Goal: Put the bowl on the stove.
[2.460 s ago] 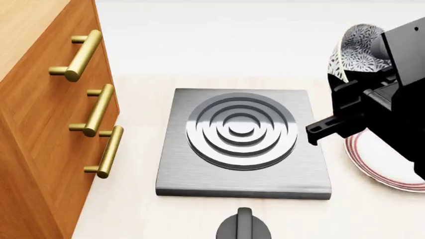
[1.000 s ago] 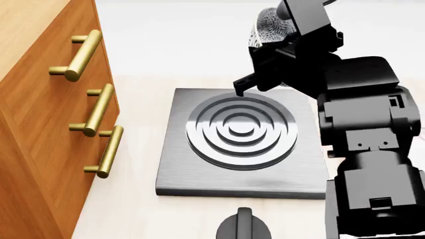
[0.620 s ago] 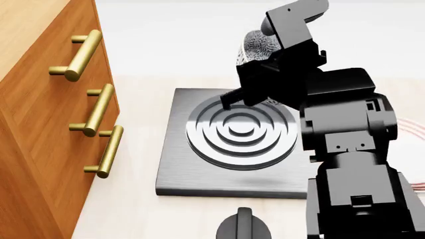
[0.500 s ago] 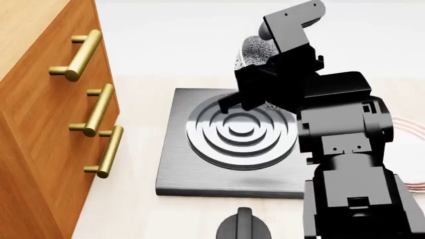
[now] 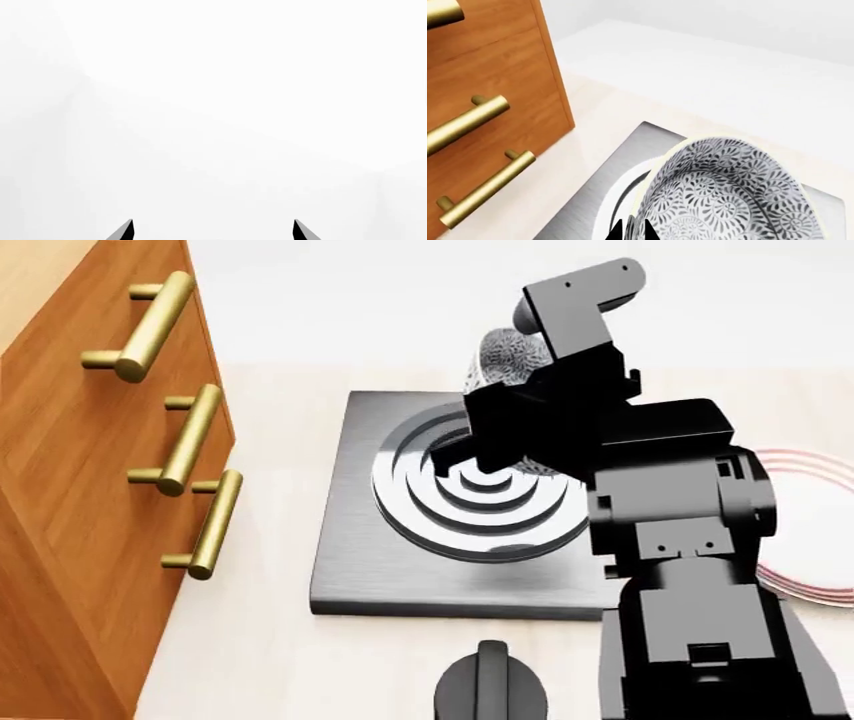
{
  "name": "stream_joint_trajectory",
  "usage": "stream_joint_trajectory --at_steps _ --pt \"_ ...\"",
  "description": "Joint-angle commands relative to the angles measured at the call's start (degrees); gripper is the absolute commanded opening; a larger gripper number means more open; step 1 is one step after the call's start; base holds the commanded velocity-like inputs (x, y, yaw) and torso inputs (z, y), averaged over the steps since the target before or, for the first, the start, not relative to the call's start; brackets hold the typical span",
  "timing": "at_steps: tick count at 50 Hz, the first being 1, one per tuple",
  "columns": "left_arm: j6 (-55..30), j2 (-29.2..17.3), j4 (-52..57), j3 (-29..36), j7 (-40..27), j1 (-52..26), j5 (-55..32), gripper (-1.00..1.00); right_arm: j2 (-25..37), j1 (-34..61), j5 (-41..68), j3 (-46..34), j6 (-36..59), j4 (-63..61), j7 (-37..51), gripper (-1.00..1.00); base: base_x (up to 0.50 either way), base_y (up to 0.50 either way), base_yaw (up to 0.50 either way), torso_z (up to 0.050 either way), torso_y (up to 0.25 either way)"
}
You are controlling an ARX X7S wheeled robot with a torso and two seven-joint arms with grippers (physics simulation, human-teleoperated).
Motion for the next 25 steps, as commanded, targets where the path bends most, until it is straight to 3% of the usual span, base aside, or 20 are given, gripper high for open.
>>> stream_joint_trajectory --at_steps 1,6,12,25 --pt "0.2 -0.1 0.06 0.15 0.17 0.28 -0.3 1.0 -0.23 0.46 0.37 1.25 -0.28 -0.01 -0.03 -1.0 0.0 0.0 0.0 0.0 0.0" --pt "0.56 -0.16 0.12 0.26 0.93 0.62 -0.52 1.0 -0.36 0.51 0.38 1.49 -0.36 -0.01 -0.06 -1.0 0.0 0.0 0.0 0.0 -0.018" --pt "0.93 0.02 0.15 -0.11 0.42 0.43 -0.34 1.0 -0.47 0.56 0.3 1.56 -0.43 -0.01 -0.19 -1.0 0.0 0.0 0.0 0.0 -0.215" --pt "1.07 -0.07 0.07 -0.38 -0.09 0.44 -1.71 1.0 -0.95 0.68 0.35 2.17 -0.62 -0.01 -0.18 -1.0 0.0 0.0 0.0 0.0 -0.002"
